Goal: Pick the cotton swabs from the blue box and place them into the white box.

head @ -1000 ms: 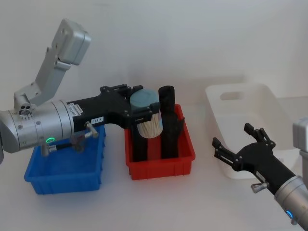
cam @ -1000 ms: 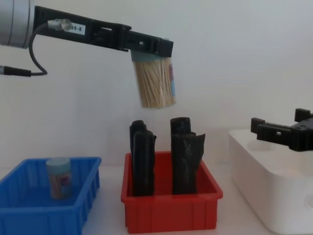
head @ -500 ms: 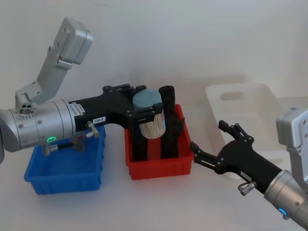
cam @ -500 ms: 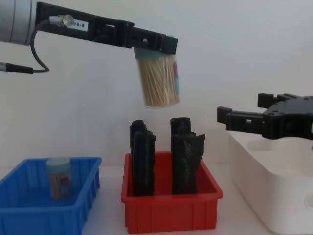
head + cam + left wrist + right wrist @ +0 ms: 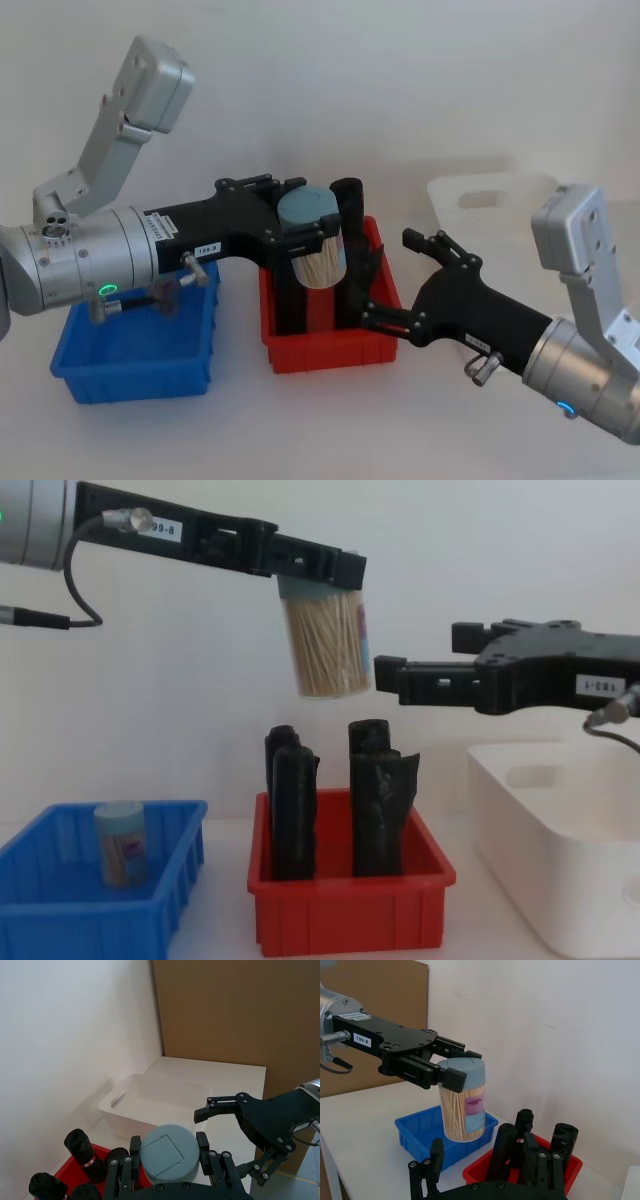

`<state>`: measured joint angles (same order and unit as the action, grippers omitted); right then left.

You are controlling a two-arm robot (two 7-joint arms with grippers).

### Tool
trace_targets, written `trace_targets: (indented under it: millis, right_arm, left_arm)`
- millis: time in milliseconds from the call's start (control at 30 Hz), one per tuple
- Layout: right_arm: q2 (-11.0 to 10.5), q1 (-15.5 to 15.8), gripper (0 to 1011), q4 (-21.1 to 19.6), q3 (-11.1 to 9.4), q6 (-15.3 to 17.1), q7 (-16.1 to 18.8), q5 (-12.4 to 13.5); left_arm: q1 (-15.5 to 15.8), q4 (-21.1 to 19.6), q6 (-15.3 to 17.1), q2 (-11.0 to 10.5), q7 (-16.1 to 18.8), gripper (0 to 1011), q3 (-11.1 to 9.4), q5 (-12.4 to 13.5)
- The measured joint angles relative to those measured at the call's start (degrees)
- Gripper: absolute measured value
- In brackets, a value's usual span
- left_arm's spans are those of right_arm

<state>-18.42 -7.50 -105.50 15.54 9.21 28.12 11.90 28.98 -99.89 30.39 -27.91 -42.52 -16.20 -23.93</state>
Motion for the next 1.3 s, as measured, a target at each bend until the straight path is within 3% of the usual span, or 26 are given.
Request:
trace_targets:
  millis: [767,1300]
  right_arm:
    - [3.4,-8.4,1002,6.4,1.8,2.7,7.1,-4.7]
    - [6.6,-13.4,1002,13.6,3.2,2.6,10.6,-3.4]
  left_arm:
    - [0.0,0.0,0.0,0.0,-0.1,669,0.0,0.0]
    - [0.0,0.0,0.0,0.0,-0.1,669,0.0,0.0]
